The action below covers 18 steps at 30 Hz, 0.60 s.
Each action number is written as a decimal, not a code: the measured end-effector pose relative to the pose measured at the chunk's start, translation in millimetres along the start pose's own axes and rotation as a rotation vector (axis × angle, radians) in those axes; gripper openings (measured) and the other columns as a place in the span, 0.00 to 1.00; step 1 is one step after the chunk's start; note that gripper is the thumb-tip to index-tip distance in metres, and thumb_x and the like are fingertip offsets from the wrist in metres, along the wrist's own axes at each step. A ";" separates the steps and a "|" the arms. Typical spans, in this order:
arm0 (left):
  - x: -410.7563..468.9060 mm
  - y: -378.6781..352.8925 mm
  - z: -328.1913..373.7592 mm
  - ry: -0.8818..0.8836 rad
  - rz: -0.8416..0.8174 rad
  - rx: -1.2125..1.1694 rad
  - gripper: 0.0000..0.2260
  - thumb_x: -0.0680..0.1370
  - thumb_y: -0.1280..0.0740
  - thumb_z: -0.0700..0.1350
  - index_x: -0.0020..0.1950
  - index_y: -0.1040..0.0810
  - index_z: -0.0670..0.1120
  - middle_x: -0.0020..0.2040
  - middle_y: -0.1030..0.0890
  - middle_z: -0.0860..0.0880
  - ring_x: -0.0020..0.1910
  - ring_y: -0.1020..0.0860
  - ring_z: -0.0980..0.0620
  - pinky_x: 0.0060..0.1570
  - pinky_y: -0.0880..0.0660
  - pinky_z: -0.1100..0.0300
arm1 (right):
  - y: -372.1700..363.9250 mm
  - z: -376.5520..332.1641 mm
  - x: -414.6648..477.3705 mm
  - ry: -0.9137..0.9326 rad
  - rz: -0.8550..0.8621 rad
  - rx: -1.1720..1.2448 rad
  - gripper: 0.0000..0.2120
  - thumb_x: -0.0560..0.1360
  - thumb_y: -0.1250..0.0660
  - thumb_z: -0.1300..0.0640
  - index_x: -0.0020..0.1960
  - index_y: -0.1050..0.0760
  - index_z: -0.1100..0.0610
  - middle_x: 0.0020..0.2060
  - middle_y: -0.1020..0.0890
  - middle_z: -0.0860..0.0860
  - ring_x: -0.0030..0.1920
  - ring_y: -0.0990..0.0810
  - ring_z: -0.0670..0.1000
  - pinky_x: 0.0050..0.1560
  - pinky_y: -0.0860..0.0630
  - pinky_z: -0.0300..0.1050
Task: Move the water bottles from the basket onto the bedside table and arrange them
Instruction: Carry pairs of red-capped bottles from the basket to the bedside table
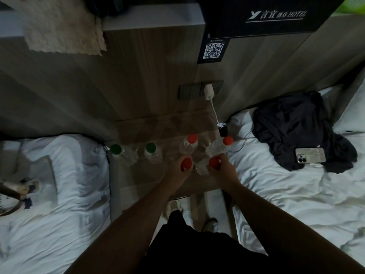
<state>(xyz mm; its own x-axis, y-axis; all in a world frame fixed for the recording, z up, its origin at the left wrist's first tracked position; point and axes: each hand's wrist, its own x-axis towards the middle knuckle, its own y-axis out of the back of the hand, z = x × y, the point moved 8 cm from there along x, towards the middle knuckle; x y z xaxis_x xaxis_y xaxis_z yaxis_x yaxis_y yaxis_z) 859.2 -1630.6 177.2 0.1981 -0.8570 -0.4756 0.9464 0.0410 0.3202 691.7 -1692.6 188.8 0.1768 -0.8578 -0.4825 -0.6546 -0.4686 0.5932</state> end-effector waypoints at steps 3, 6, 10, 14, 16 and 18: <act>-3.6 1.0 0.8 0.010 0.021 -0.003 0.18 0.77 0.33 0.43 0.67 0.28 0.45 0.60 0.23 0.49 0.55 0.28 0.59 0.42 0.33 0.78 | 3.0 -2.9 -1.3 0.024 -0.011 -0.048 0.15 0.73 0.30 0.56 0.52 0.35 0.46 0.46 0.27 0.46 0.46 0.28 0.46 0.47 0.33 0.38; -13.9 3.1 -0.6 0.035 0.075 -0.025 0.21 0.76 0.31 0.45 0.67 0.31 0.45 0.59 0.26 0.50 0.56 0.27 0.56 0.44 0.33 0.77 | 4.4 -1.0 -4.7 0.059 -0.047 -0.040 0.16 0.72 0.30 0.57 0.50 0.35 0.46 0.41 0.27 0.43 0.40 0.29 0.40 0.42 0.34 0.34; -39.0 1.6 -21.8 0.109 0.182 0.012 0.24 0.74 0.31 0.44 0.69 0.33 0.48 0.50 0.26 0.50 0.47 0.25 0.54 0.44 0.30 0.68 | 8.6 6.3 -19.6 0.108 -0.034 0.000 0.22 0.66 0.31 0.48 0.57 0.32 0.46 0.48 0.24 0.45 0.48 0.22 0.47 0.49 0.24 0.45; -74.8 -15.0 -61.8 0.305 0.230 0.013 0.25 0.75 0.33 0.44 0.70 0.36 0.45 0.56 0.23 0.42 0.51 0.22 0.44 0.51 0.22 0.49 | 1.5 41.0 -35.7 0.114 -0.174 -0.120 0.12 0.73 0.33 0.54 0.55 0.26 0.55 0.46 0.24 0.49 0.45 0.24 0.48 0.45 0.29 0.43; -95.7 -25.6 -70.7 0.339 0.271 -0.002 0.23 0.74 0.32 0.45 0.67 0.32 0.45 0.54 0.21 0.43 0.50 0.21 0.43 0.51 0.22 0.49 | 2.0 58.2 -43.3 0.129 -0.230 -0.198 0.08 0.75 0.34 0.55 0.52 0.25 0.58 0.42 0.24 0.51 0.42 0.26 0.49 0.41 0.32 0.40; -122.7 -39.0 -76.0 0.358 0.345 -0.010 0.21 0.74 0.31 0.48 0.65 0.30 0.47 0.47 0.20 0.46 0.45 0.20 0.47 0.45 0.23 0.53 | 8.8 70.2 -56.2 0.152 -0.285 -0.193 0.07 0.76 0.35 0.56 0.54 0.27 0.55 0.41 0.24 0.50 0.42 0.25 0.50 0.42 0.32 0.40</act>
<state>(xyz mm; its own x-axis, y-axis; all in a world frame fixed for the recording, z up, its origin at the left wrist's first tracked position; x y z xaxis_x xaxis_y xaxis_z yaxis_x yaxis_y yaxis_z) 817.4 -1488.0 160.8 0.5734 -0.5623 -0.5958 0.8126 0.2977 0.5011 624.4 -1633.7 175.8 0.4486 -0.7020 -0.5531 -0.4150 -0.7117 0.5668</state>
